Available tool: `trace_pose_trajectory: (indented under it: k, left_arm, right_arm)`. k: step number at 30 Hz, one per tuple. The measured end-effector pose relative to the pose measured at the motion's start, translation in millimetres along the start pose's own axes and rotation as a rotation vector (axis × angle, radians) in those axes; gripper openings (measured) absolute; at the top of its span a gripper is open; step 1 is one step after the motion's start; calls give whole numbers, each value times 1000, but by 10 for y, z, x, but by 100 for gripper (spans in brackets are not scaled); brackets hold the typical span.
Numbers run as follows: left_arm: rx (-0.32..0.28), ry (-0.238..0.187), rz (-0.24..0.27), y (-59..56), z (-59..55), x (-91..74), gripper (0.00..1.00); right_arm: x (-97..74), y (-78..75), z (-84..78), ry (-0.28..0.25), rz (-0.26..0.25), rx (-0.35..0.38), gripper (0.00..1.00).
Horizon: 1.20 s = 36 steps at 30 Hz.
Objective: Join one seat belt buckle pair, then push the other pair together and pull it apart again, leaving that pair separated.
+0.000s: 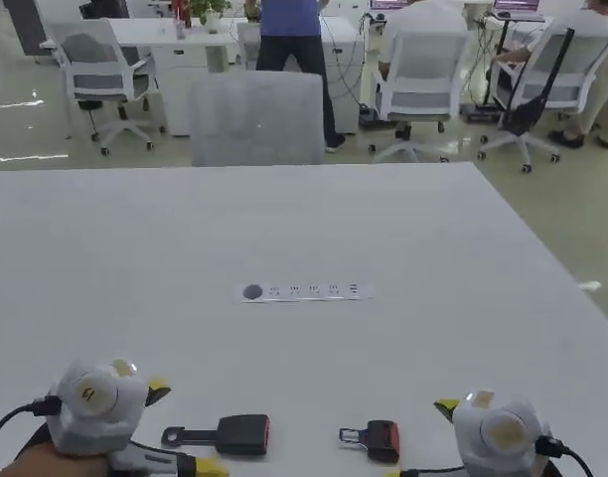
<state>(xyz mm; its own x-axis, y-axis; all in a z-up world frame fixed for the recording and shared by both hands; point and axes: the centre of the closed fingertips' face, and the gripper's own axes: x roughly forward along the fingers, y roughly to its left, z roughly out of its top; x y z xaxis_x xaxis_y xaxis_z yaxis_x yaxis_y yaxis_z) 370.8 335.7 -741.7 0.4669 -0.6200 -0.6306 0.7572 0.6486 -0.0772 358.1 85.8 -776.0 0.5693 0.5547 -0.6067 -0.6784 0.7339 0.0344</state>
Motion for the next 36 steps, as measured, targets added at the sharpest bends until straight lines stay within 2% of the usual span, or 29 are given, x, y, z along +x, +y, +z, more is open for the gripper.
trace_pose_trajectory:
  k: [7, 10, 11, 13, 20, 23, 26, 28, 32, 36]
  left_arm:
    - [-23, -94, 34, -186, -33, -364, 95]
    - [-61, -149, 37, -264, -53, -489, 100]
    - [-54, -145, 45, -275, -90, -524, 100]
    - [-43, -128, 67, -285, -181, -595, 100]
    - [-25, -147, 56, -441, -318, -828, 100]
    - [-44, -183, 57, -488, -296, -954, 100]
    - [-50, -198, 53, -508, -309, -1050, 100]
    - [-56, -208, 53, -510, -313, -1116, 100]
    - [-84, -252, 53, -542, -242, -1242, 99]
    - [-90, -281, 60, -541, -222, -1321, 99]
  right_arm:
    - [-257, 231, 70, -68, -38, 36, 94]
    - [-356, 322, 85, -91, -49, 42, 96]
    - [-374, 345, 95, -106, -51, 49, 97]
    - [-431, 399, 76, -101, -63, 39, 97]
    - [-617, 631, 78, -132, -67, -1, 98]
    - [-678, 736, 58, -134, -66, -27, 98]
    - [-758, 808, 109, -172, -71, -35, 99]
    - [-796, 857, 112, -179, -71, -37, 99]
    - [-854, 929, 171, -226, -74, -25, 100]
    - [-841, 951, 160, -232, -76, -11, 100]
